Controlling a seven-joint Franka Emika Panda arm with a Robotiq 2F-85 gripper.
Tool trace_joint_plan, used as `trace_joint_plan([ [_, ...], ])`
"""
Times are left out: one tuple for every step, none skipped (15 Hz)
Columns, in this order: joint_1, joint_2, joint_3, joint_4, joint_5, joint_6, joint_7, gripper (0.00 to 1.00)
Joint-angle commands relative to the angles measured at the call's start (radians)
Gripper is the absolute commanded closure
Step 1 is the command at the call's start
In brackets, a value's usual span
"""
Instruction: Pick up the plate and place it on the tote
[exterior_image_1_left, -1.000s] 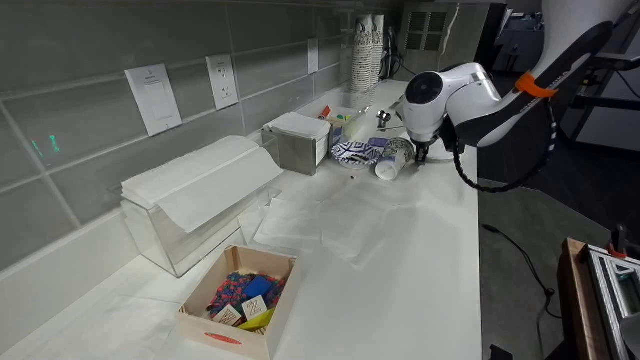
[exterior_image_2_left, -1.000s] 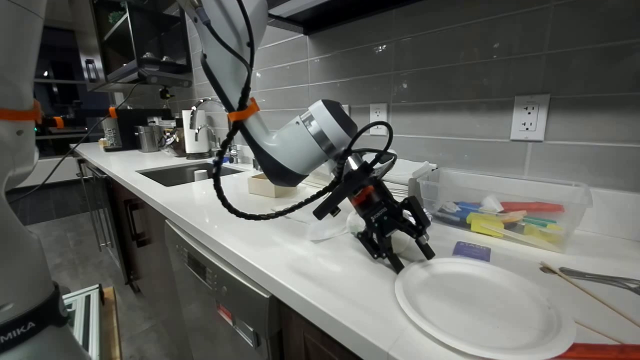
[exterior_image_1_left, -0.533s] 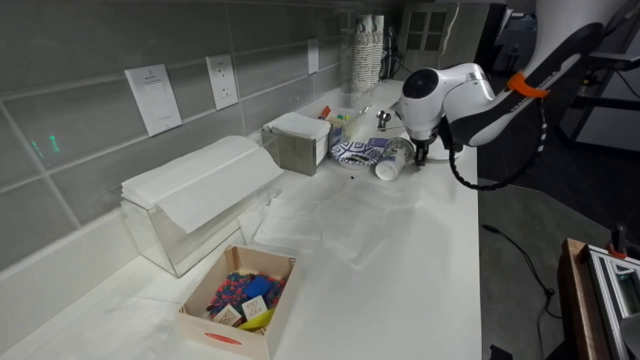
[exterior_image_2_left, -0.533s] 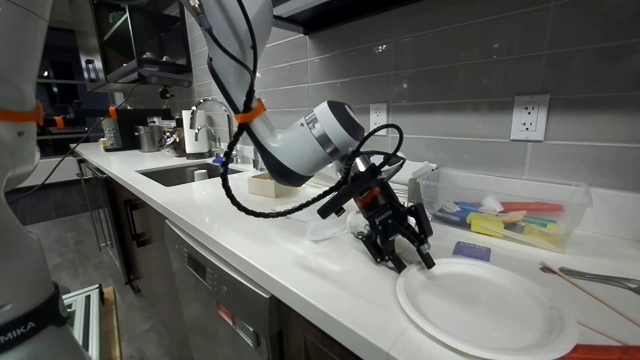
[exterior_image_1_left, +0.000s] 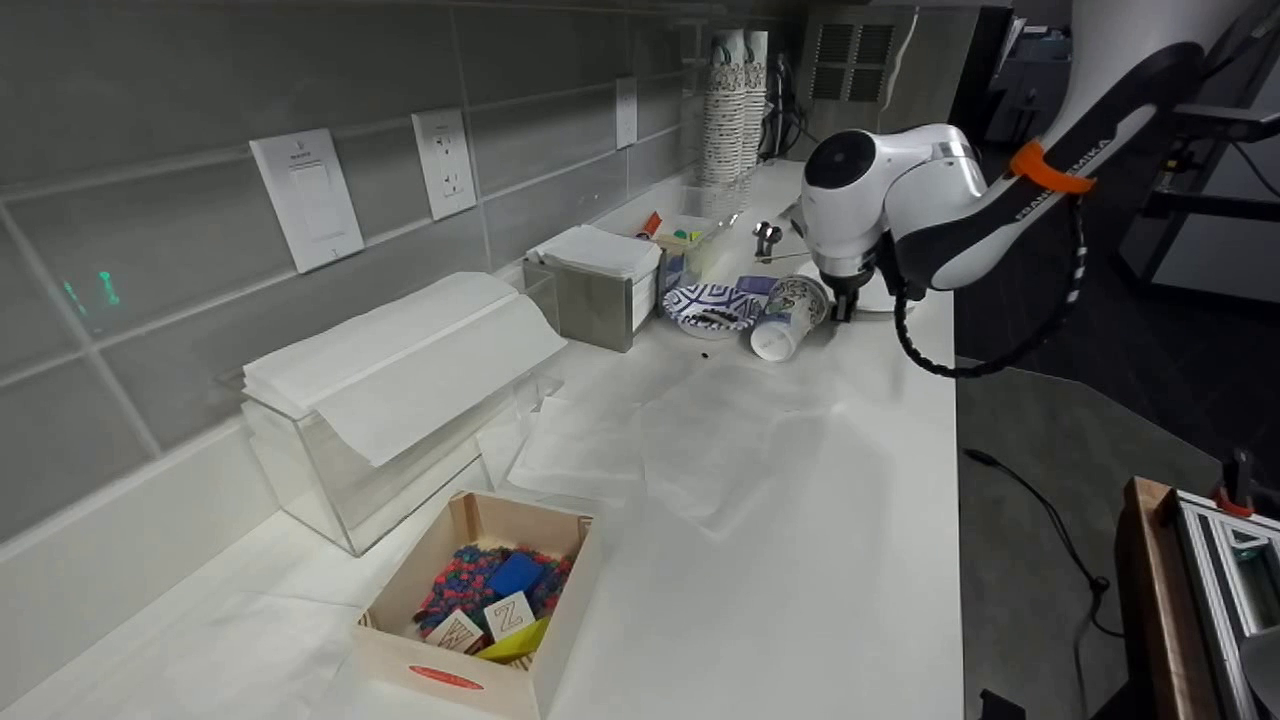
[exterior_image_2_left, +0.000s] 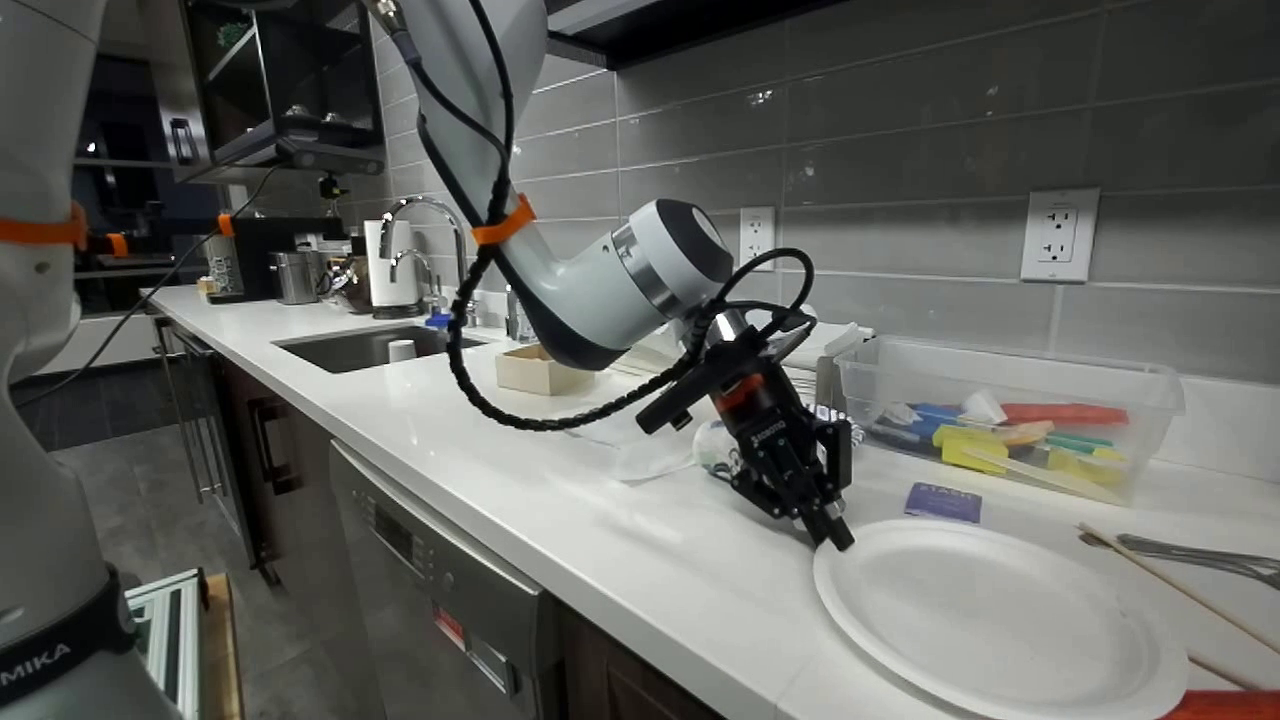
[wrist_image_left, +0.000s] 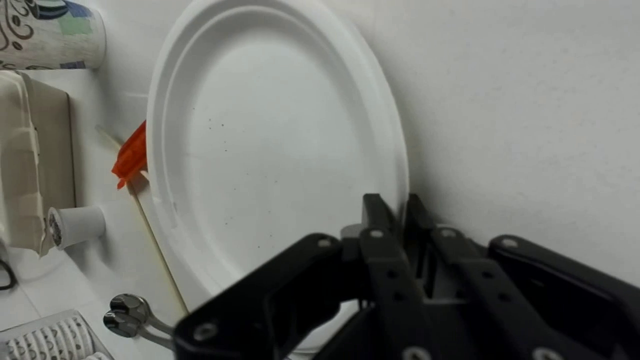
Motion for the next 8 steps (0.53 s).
trace_joint_plan([
  [0.002,-0.039,-0.010,-0.036,0.029,0.012,-0.019,1.00],
  [0.003,-0.055,-0.011,-0.047,0.029,0.007,-0.016,1.00],
  [0.004,-0.069,-0.013,-0.056,0.029,0.003,-0.012,1.00],
  [0.007,-0.092,-0.017,-0.072,0.024,-0.008,-0.002,0.99],
  [0.008,-0.110,-0.019,-0.085,0.020,-0.013,0.005,0.99],
  [0.009,-0.129,-0.022,-0.098,0.016,-0.017,0.012,0.99],
  [0.012,-0.151,-0.026,-0.113,0.007,-0.025,0.026,0.99],
  [0.014,-0.174,-0.029,-0.130,-0.002,-0.032,0.039,0.99],
])
